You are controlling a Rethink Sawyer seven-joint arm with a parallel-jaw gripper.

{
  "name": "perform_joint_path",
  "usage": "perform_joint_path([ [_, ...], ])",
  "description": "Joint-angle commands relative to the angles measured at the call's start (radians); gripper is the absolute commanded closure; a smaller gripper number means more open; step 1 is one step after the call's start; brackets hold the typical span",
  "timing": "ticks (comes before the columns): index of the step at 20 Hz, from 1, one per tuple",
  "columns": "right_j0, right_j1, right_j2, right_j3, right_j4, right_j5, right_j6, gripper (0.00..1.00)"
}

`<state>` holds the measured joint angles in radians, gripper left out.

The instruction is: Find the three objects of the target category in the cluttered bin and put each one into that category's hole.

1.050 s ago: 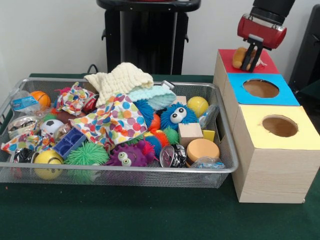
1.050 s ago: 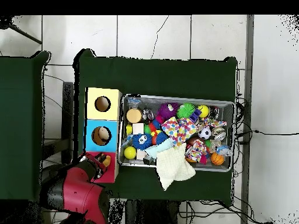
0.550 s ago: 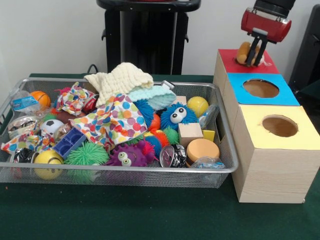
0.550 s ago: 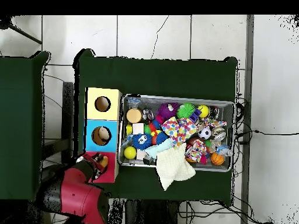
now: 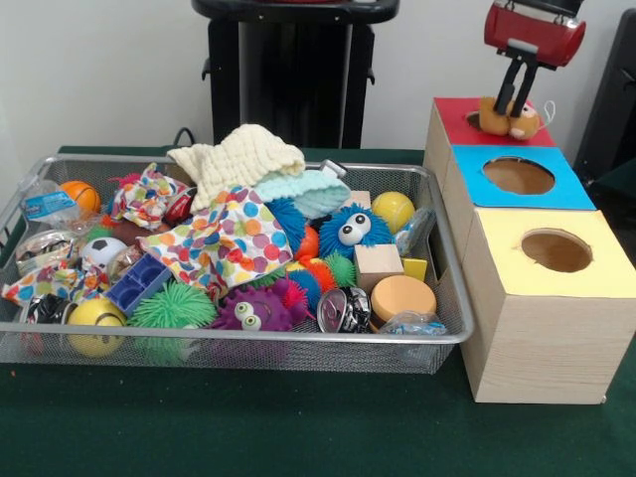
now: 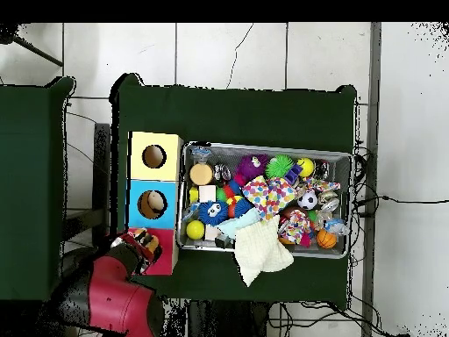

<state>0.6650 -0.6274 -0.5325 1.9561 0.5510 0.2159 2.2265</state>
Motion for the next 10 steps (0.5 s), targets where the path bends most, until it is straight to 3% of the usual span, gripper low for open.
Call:
perform_joint_path([
  [1, -0.054, -0.009, 0.088, 0.059, -0.027, 0.057, 0.144, 1.00],
  [10, -0.066, -0.021, 0.111, 0.084, -0.040, 0.009, 0.133, 1.00],
])
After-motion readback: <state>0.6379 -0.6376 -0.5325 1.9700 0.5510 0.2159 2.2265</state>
